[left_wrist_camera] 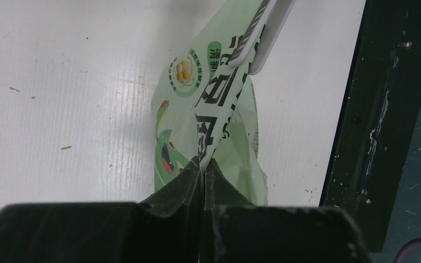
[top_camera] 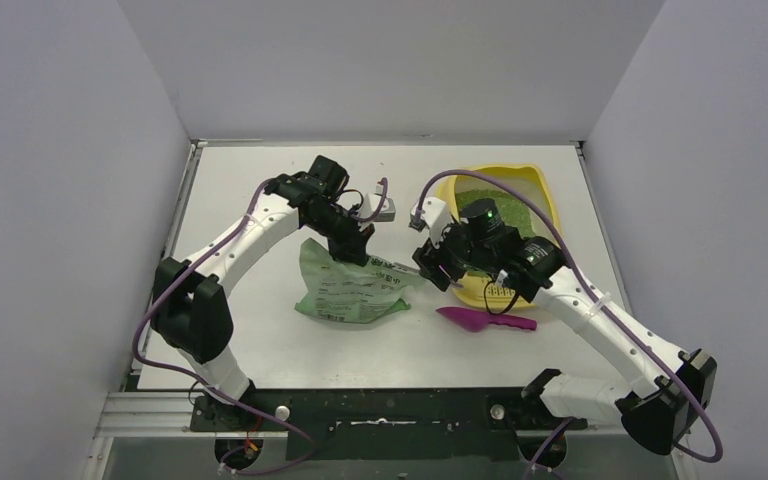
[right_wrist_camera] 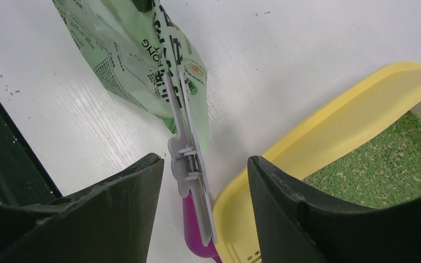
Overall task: Fill the litter box with clean litter
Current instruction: Clamp the cat litter bag at the center of the board.
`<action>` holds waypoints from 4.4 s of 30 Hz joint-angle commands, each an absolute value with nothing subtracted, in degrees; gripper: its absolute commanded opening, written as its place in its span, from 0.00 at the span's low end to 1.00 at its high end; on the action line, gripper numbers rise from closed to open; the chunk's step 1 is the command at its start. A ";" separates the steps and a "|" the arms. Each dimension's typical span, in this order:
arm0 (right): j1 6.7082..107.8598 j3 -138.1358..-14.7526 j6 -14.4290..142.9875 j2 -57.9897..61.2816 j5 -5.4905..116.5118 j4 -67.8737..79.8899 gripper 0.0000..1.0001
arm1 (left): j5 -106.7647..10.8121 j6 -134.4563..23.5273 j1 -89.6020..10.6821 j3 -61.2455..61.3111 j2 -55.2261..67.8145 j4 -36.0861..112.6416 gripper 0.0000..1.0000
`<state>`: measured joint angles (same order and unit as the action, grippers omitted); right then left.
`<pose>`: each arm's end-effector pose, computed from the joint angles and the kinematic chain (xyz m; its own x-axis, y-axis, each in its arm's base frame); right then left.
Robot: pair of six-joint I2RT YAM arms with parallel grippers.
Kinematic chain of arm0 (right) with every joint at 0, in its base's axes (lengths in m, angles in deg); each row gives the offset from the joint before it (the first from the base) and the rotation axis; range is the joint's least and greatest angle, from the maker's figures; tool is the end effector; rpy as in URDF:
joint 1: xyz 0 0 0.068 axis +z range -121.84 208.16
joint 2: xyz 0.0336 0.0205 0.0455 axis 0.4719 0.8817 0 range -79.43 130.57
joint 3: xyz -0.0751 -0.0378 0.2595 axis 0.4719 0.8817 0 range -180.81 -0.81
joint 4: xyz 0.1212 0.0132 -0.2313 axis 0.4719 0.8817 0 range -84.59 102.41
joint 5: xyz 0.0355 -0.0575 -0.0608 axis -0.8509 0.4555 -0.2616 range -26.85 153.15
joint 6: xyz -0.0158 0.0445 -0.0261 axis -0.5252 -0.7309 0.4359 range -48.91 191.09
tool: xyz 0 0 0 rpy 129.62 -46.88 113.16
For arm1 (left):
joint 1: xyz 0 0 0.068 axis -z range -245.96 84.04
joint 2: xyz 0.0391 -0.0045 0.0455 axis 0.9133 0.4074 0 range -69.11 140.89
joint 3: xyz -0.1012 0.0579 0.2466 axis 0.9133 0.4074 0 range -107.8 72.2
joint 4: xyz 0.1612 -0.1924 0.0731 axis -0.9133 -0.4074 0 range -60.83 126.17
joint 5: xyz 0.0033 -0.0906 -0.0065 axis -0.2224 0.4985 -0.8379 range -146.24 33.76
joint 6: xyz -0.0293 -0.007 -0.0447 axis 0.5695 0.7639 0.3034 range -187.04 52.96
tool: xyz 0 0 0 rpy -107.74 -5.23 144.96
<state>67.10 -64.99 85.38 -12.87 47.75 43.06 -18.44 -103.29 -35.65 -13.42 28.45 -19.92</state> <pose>0.1847 0.1615 0.3357 -0.2963 -0.5453 -0.7841 -0.8640 0.5030 -0.0234 0.2868 -0.1930 0.2884 -0.2930 0.7125 -0.6376 0.9546 0.1802 -0.2373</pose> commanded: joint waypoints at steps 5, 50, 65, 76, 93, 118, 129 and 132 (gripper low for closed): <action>67.00 -63.45 85.49 -12.67 40.88 39.36 0.63 | -15.54 -103.78 -35.61 -14.46 26.17 -21.28 0.00; 72.76 -54.08 87.08 -10.52 50.65 24.15 0.21 | -18.94 -105.63 -36.32 -14.22 24.82 -23.02 0.41; 72.11 -52.23 86.19 -12.00 49.40 21.13 0.08 | -25.99 -107.98 -41.76 -9.13 20.70 -21.43 0.75; 71.84 -50.73 85.69 -11.56 48.05 18.33 0.04 | -23.08 -107.30 -41.95 -10.31 23.59 -25.65 0.03; 77.14 -48.99 86.38 -6.50 52.92 0.02 0.03 | -17.89 -106.07 -42.82 -11.04 22.87 -25.09 0.00; 77.01 -61.01 86.93 -8.73 55.21 23.82 0.67 | -15.82 -105.90 -43.29 -10.08 20.19 -24.13 0.00; 74.39 -70.45 89.24 2.37 45.46 35.50 0.58 | -14.58 -106.42 -43.06 -10.23 19.23 -25.30 0.00; 74.39 -70.82 89.90 3.04 45.46 35.80 0.57 | -14.58 -106.42 -43.09 -10.24 19.41 -25.47 0.00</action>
